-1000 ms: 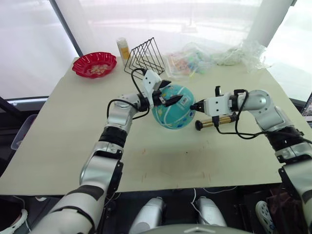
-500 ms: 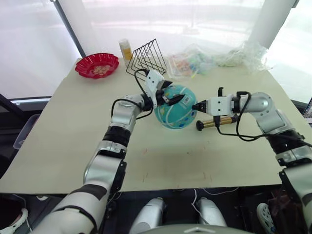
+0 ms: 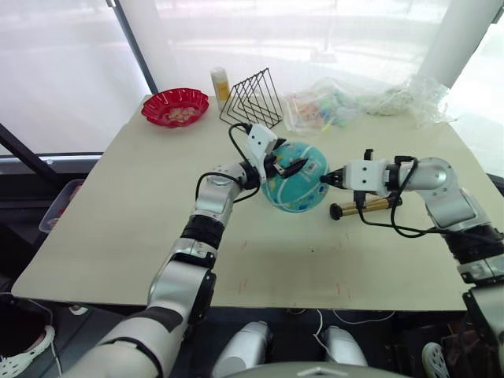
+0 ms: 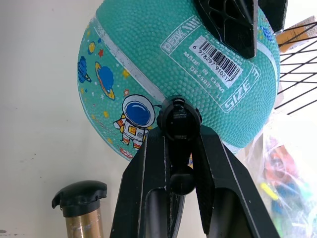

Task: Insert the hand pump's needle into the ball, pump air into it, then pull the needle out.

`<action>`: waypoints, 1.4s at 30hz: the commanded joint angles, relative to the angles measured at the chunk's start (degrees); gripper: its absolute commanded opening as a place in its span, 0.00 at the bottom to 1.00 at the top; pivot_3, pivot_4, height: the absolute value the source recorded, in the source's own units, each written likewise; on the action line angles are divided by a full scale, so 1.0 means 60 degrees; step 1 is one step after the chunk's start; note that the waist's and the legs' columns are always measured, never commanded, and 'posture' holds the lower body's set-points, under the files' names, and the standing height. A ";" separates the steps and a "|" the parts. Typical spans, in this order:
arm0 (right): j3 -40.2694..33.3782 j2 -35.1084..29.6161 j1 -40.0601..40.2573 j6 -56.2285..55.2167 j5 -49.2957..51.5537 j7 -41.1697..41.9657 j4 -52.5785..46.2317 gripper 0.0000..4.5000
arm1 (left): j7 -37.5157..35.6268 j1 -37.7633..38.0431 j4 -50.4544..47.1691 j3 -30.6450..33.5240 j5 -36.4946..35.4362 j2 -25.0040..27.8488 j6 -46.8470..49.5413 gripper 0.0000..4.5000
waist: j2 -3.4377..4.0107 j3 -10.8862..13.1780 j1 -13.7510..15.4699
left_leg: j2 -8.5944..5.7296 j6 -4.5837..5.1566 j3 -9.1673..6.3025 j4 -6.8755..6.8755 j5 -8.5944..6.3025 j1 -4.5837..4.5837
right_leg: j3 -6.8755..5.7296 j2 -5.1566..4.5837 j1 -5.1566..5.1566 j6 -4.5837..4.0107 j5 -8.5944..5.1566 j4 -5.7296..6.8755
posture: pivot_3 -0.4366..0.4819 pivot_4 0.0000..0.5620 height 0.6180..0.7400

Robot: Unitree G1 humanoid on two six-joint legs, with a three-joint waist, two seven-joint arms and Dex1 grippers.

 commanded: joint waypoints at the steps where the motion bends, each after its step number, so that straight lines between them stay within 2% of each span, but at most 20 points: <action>1: -0.0783 -0.0102 -0.0045 -0.0166 0.1279 0.0308 -0.1509 0.02 | 0.0561 0.0990 0.2491 -0.0689 0.0996 -0.0375 0.0294 1.00 | 0.0004 -0.0003 0.0064 | -0.0011 0.0000 -0.0013 0.0000 0.0000 -0.0003 | -0.0014 -0.0014 0.0002 0.0006 -0.0005 0.0000 | 0.48 0.27 1.00; 13: -0.1489 -0.0121 0.0783 0.0531 0.2312 0.0180 -0.1617 0.02 | 0.0177 0.0595 0.4247 -0.0735 0.1304 0.0035 -0.0836 1.00 | 0.0005 -0.0040 0.0278 | -0.0064 0.0033 -0.0018 0.0002 -0.0018 -0.0007 | -0.0027 -0.0078 0.0019 0.0053 -0.0034 -0.0001 | 0.48 0.27 1.00; 21: -0.1640 -0.0415 0.1199 0.0990 0.2557 0.0240 -0.2294 0.02 | 0.0204 0.0388 0.4610 -0.0834 0.1361 0.0037 -0.1026 1.00 | 0.0007 -0.0057 0.0288 | -0.0069 0.0053 -0.0020 0.0004 -0.0029 -0.0008 | -0.0029 -0.0082 0.0021 0.0065 -0.0042 -0.0002 | 0.48 0.27 1.00; 34: -0.1890 -0.1221 0.1695 0.1229 0.2659 0.0202 -0.3119 0.02 | 0.1161 0.0493 0.5020 -0.1260 0.1613 -0.0258 -0.0308 1.00 | 0.0004 -0.0059 0.0573 | -0.0106 0.0070 -0.0021 0.0004 -0.0041 -0.0013 | -0.0031 -0.0123 0.0028 0.0105 -0.0069 -0.0012 | 0.48 0.27 1.00; 42: -0.2402 -0.1559 0.2127 0.1569 0.2978 0.0301 -0.3559 0.02 | 0.1541 0.0574 0.5226 -0.1063 0.1441 -0.0458 0.0230 1.00 | -0.0012 -0.0069 0.0638 | -0.0157 0.0119 -0.0023 0.0018 -0.0071 -0.0011 | -0.0029 -0.0166 0.0047 0.0137 -0.0087 -0.0016 | 0.48 0.27 1.00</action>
